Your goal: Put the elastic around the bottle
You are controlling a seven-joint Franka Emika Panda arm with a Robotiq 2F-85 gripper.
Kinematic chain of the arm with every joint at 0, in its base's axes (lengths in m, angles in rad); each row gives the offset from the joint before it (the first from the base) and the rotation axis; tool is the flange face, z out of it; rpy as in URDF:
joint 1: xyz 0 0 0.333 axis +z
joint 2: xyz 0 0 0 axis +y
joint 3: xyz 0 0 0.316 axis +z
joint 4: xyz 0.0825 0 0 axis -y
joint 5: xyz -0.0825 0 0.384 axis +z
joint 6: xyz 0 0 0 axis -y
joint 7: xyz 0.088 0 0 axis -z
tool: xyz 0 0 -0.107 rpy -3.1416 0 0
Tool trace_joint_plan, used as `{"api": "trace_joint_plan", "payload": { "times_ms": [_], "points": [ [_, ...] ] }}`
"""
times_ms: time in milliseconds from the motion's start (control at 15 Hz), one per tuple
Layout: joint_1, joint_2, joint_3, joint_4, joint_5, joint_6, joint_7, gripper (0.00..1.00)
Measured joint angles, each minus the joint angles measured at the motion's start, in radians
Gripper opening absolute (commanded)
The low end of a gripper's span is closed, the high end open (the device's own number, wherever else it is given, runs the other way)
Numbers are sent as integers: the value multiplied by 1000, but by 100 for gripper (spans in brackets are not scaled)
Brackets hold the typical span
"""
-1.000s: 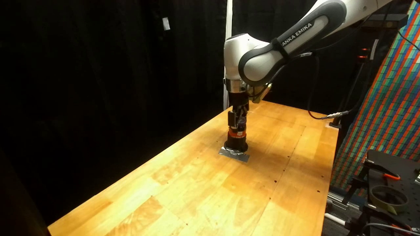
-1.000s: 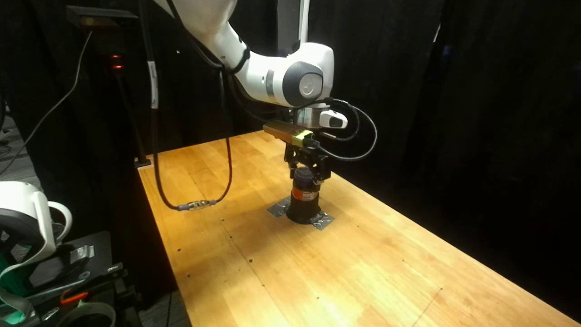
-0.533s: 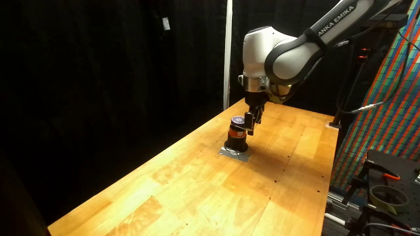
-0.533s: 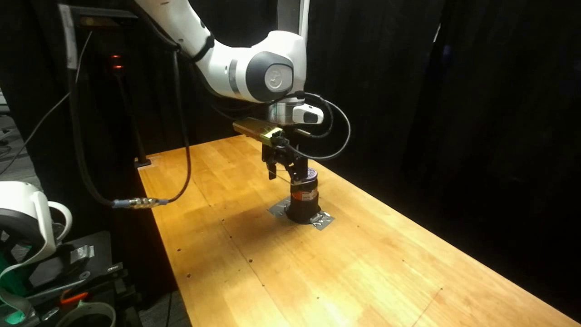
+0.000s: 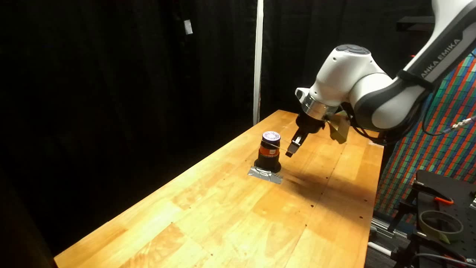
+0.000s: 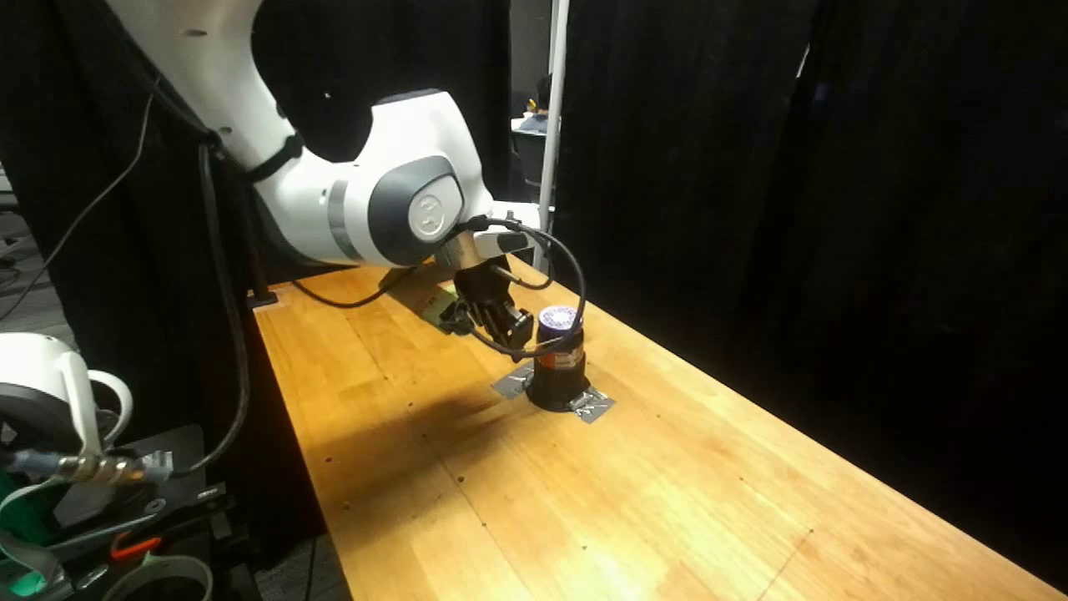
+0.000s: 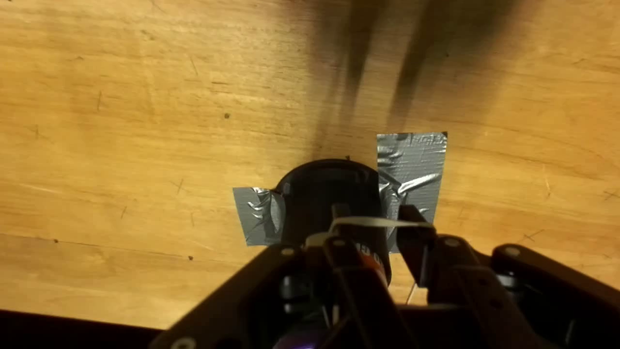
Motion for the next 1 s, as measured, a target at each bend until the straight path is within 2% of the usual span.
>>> {"api": "trace_joint_plan", "payload": {
  "times_ms": [133, 267, 533, 667, 800, 1000],
  "points": [
    [106, 4, -149, -38, -182, 116, 165, 4],
    [218, 9, -309, -27, -339, 172, 323, 11],
    [492, 61, -623, 37, -504, 258, 606, 9],
    [650, 126, -776, 51, -514, 313, 719, 9],
    [804, 219, -919, 48, -478, 384, 798, 8],
    [1017, 388, -1084, -10, -298, 506, 837, 8]
  ]
}}
